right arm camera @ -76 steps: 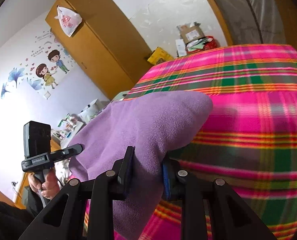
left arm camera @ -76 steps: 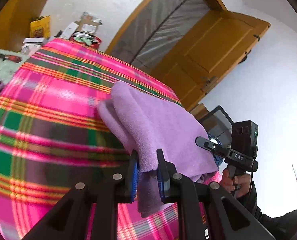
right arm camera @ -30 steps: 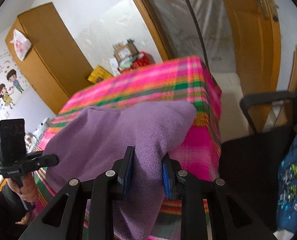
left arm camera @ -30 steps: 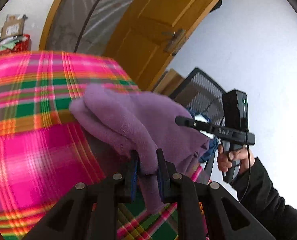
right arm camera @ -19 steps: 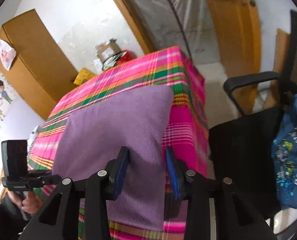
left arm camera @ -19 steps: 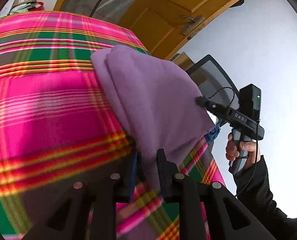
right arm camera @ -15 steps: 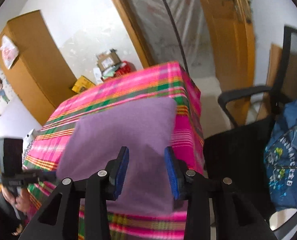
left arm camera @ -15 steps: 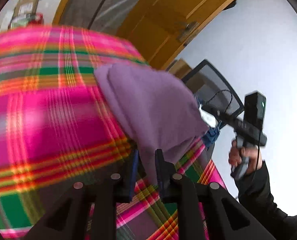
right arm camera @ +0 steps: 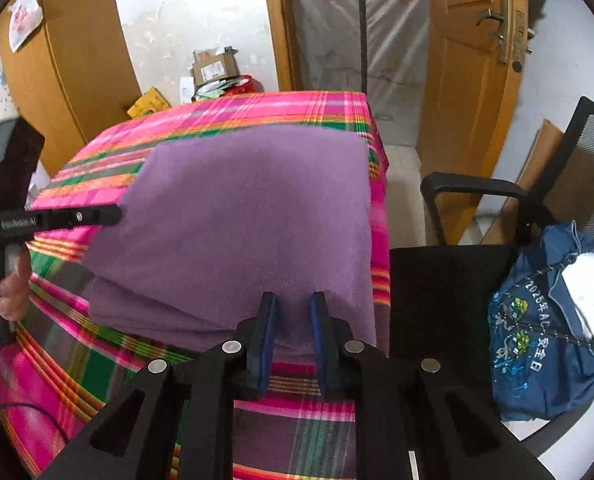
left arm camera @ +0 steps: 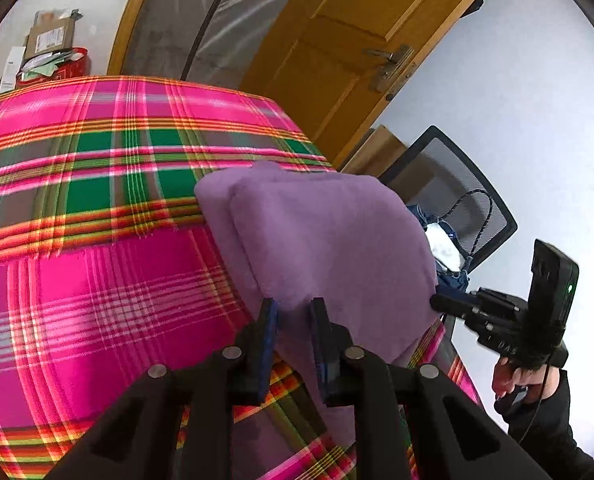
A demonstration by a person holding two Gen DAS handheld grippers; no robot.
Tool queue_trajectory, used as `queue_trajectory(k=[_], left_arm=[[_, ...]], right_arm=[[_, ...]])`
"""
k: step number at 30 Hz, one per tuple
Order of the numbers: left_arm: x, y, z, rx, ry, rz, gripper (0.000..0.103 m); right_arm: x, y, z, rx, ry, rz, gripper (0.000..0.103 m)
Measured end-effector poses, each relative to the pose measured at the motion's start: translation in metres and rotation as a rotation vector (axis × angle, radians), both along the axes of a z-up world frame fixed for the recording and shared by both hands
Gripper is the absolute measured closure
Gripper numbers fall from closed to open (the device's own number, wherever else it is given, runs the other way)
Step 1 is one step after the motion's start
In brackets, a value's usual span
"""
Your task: Fold clothes
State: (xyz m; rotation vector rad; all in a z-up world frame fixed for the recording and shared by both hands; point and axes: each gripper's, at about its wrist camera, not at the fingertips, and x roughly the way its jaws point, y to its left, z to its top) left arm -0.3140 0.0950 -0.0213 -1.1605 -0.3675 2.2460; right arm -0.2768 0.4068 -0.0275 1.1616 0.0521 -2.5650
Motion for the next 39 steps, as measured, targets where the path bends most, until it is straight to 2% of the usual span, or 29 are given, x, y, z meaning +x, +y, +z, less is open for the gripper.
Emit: queue_trajectory(k=[3, 7, 12, 16, 20, 24, 27, 29, 33, 37, 39], left_arm=[[-0.006, 0.000, 0.010, 0.000, 0.034, 0.012, 0.086], [-0.026, 0.005, 0.021, -0.022, 0.079, 0.041, 0.086], [-0.050, 0.011, 0.011, -0.049, 0.046, 0.051, 0.086], [-0.051, 0.017, 0.006, -0.079, 0.042, 0.034, 0.086], [-0.047, 0.019, 0.004, -0.100, 0.043, 0.025, 0.086], [-0.009, 0.012, 0.019, -0.074, 0.099, 0.006, 0.086], [0.024, 0.015, 0.020, -0.070, 0.124, -0.035, 0.086], [0.032, 0.024, 0.009, -0.107, 0.114, -0.052, 0.086], [0.037, 0.031, -0.005, -0.152, 0.094, -0.045, 0.086], [0.050, 0.027, 0.009, -0.130, 0.119, -0.025, 0.086], [0.049, 0.032, 0.009, -0.146, 0.114, -0.031, 0.086]], right_arm=[[-0.012, 0.004, 0.019, -0.052, 0.049, -0.026, 0.086], [-0.051, 0.007, 0.030, -0.085, 0.062, -0.067, 0.086], [-0.100, 0.001, 0.009, -0.072, -0.037, -0.088, 0.086], [-0.114, 0.005, -0.002, -0.085, -0.063, -0.102, 0.086], [-0.088, 0.008, 0.012, -0.108, -0.031, -0.123, 0.086], [-0.041, -0.003, 0.023, -0.089, 0.025, -0.082, 0.086], [-0.016, -0.014, 0.015, -0.052, 0.022, -0.055, 0.086], [-0.005, -0.022, 0.004, -0.014, 0.004, -0.042, 0.086], [0.003, -0.023, 0.000, -0.006, -0.002, -0.074, 0.086], [0.016, -0.025, 0.015, -0.021, 0.042, -0.089, 0.086], [0.014, -0.029, 0.008, -0.015, 0.022, -0.091, 0.086]])
